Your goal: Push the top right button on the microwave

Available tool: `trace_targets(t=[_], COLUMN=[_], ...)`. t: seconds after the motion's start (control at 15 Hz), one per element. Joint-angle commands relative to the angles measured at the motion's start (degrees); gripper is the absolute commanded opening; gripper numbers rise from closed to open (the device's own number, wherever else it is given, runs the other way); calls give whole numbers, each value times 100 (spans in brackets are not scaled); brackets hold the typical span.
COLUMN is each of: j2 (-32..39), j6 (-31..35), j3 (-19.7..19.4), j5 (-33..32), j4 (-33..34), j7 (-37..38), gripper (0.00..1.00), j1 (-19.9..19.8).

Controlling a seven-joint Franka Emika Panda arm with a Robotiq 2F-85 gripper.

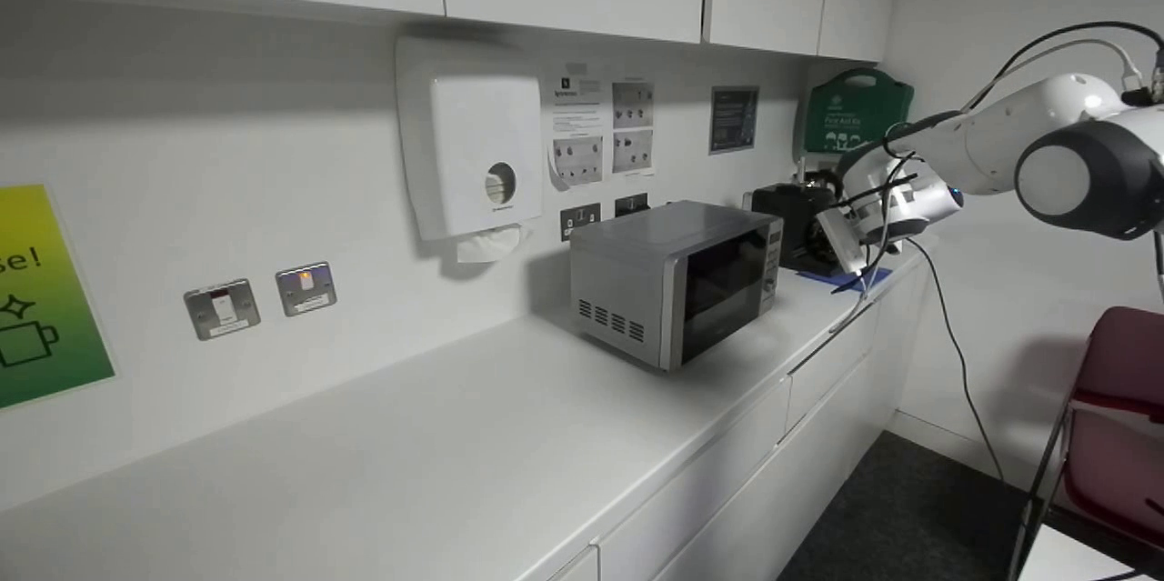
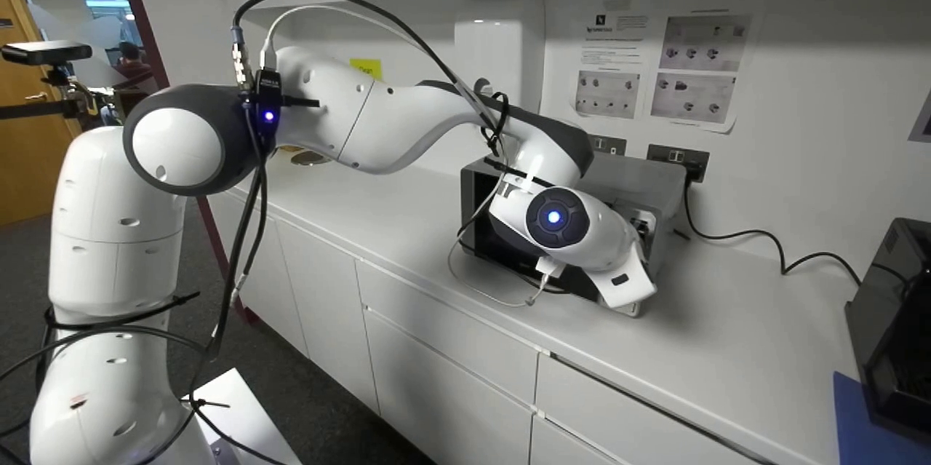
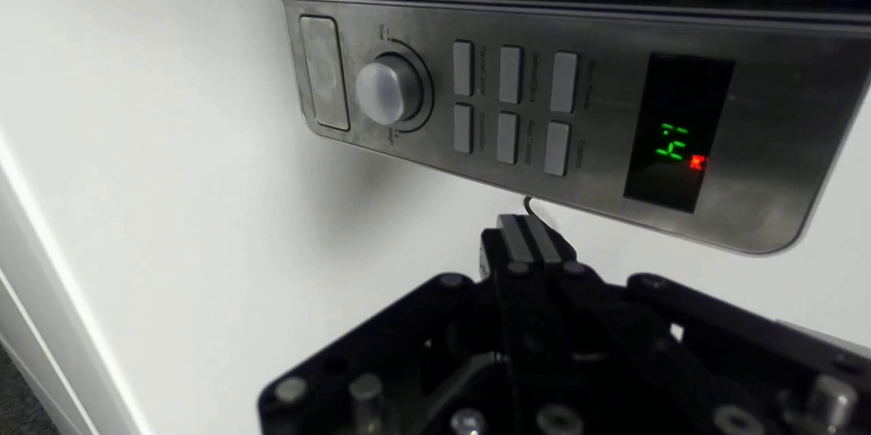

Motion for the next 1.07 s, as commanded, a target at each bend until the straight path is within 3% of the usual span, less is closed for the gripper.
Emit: trace_targets(t=[0.0, 1.0], j2=[176, 181], j6=[-57, -62], j3=[-3, 152], j5=[115, 116], j4=[310, 320], j7=[-50, -49], gripper=[0, 0], j1=[-91, 18])
